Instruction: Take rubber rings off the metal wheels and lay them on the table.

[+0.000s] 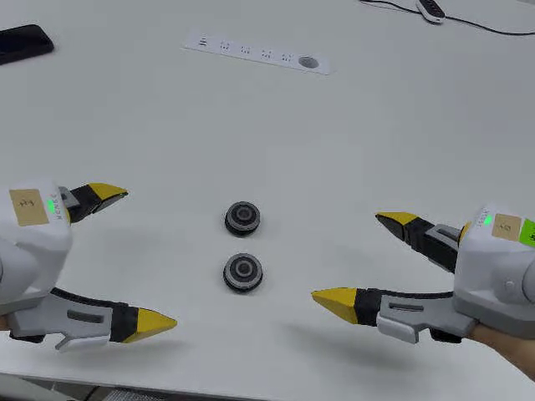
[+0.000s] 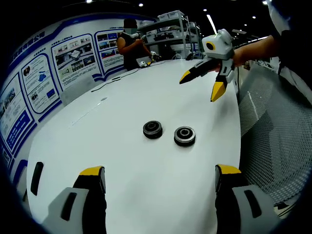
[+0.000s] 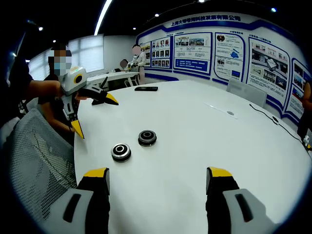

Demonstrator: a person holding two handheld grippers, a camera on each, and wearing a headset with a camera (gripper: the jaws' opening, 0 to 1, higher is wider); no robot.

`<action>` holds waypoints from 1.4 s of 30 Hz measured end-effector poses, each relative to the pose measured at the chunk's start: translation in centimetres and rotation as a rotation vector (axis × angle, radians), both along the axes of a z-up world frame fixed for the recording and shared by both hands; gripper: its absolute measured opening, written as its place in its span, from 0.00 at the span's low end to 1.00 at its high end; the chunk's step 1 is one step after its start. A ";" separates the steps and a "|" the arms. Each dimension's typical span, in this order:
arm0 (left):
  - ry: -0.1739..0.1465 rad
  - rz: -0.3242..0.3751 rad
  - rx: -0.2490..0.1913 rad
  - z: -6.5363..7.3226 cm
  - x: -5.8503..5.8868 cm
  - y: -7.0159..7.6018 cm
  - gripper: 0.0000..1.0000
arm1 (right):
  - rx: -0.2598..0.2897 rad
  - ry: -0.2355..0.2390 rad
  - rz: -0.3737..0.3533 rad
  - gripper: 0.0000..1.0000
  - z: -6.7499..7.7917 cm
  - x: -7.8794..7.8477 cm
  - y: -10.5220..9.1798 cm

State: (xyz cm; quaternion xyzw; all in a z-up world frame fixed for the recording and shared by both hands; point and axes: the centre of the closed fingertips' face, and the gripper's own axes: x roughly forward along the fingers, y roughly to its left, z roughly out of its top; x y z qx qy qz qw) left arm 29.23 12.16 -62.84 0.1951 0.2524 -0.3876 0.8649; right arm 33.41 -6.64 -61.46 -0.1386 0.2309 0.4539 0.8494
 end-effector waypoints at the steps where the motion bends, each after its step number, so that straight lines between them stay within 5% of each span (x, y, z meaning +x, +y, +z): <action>1: -0.001 0.001 -0.001 0.0 0.0 0.0 0.96 | 0.001 0.000 -0.002 0.82 0.0 0.0 0.0; 6: 0.000 -0.003 0.000 0.0 0.1 -0.1 0.95 | 0.070 0.016 -0.030 0.82 0.8 0.1 0.3; 15: 0.006 -0.010 0.003 0.0 -0.1 -0.1 0.94 | 0.092 0.029 -0.034 0.82 0.6 -0.2 0.6; 26: -0.035 -0.001 -0.007 0.9 0.9 -0.6 0.89 | 0.146 0.060 -0.044 0.81 0.5 -1.0 1.4; 33: -0.041 -0.014 -0.071 2.0 1.8 -1.7 0.80 | 0.142 0.067 -0.070 0.80 0.3 -0.8 0.5; 42: -0.066 -0.029 -0.063 2.1 2.4 -3.3 0.72 | 0.197 0.074 -0.161 0.74 0.9 -0.1 -0.7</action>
